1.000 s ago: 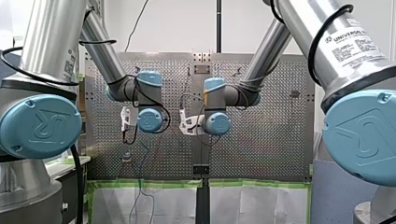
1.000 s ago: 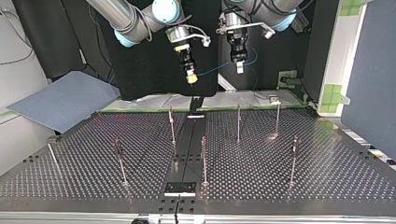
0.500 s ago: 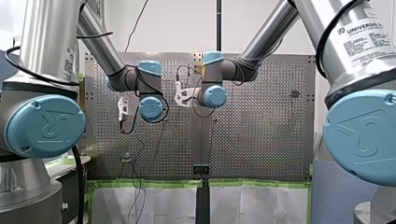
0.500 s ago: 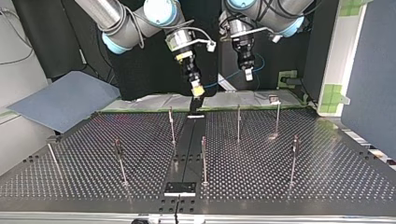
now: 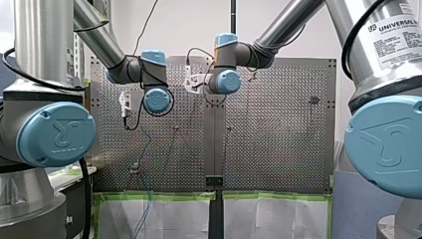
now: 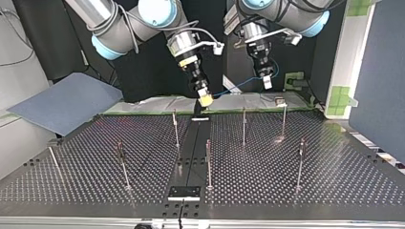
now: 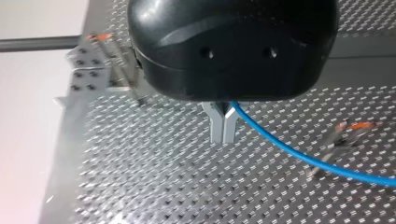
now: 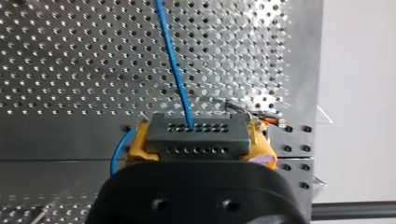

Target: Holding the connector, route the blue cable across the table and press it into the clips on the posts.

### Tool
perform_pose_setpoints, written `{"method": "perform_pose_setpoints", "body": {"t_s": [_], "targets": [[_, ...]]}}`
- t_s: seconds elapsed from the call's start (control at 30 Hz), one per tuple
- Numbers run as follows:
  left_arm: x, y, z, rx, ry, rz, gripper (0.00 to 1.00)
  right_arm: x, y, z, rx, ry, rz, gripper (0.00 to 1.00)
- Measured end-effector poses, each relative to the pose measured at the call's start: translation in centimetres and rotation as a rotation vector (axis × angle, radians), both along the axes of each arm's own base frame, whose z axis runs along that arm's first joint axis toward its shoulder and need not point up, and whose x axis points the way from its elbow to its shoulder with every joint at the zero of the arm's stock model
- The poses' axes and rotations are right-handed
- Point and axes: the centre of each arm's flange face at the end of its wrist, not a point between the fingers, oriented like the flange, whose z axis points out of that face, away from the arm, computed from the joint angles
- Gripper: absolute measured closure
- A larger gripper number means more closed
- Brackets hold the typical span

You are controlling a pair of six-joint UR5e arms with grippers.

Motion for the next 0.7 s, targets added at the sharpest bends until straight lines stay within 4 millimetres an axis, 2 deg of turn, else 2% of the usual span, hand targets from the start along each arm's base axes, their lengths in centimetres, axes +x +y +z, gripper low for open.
{"method": "perform_pose_setpoints", "body": {"t_s": [0.2,0.37,0.7], "targets": [[0.6,1.6,2.1,-0.046,-0.048,0.011,1.0,0.3,-0.1,-0.6,0.031,0.036,0.008,1.0],[1.4,3.0,3.8,-0.062,-0.079,0.012,1.0,0.9,-0.2,0.0,0.04,0.024,0.023,1.0],[4.1,5.3,4.4,-0.066,-0.08,0.069,1.0,2.6,-0.7,1.6,0.06,0.021,0.062,1.0]]}}
